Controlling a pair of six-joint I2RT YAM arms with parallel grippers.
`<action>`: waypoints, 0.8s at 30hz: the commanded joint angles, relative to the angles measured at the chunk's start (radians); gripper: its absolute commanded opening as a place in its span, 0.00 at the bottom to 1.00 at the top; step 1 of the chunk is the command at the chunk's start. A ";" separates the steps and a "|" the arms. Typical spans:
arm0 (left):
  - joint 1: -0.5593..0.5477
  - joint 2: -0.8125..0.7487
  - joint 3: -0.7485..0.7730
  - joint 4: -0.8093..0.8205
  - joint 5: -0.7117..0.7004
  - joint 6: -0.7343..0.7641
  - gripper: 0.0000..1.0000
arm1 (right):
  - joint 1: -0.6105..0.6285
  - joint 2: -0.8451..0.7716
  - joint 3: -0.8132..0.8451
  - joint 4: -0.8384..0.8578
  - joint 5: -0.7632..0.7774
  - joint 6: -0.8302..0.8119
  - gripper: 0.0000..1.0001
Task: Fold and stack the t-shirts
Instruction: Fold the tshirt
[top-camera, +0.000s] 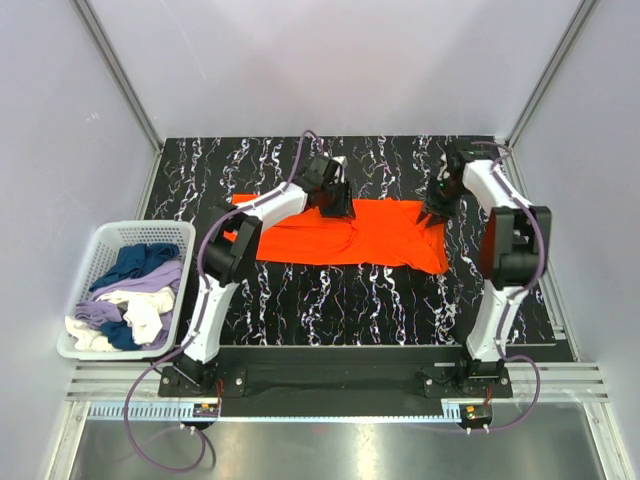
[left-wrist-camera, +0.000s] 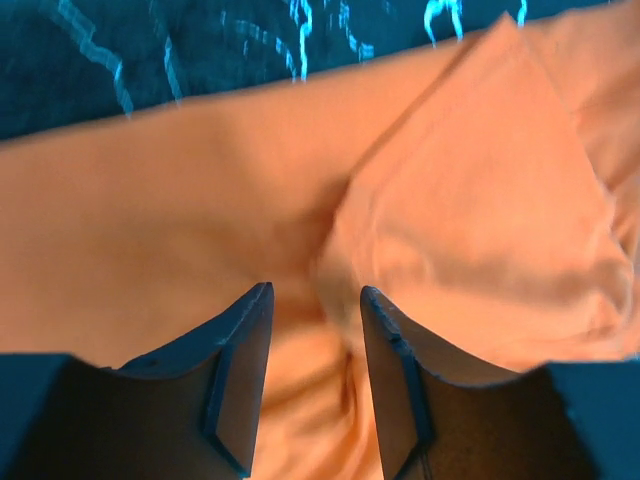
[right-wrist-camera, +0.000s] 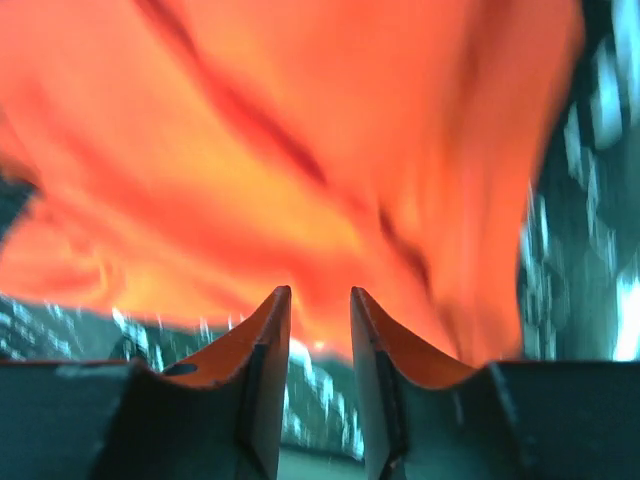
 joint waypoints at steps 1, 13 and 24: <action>0.014 -0.180 0.002 -0.145 -0.021 0.061 0.46 | -0.008 -0.203 -0.095 -0.095 0.039 0.100 0.38; 0.139 -0.504 -0.399 -0.291 0.010 0.141 0.41 | -0.059 -0.384 -0.569 0.159 -0.030 0.347 0.32; 0.296 -0.685 -0.556 -0.314 0.041 0.190 0.38 | -0.224 -0.137 -0.462 0.240 0.105 0.366 0.26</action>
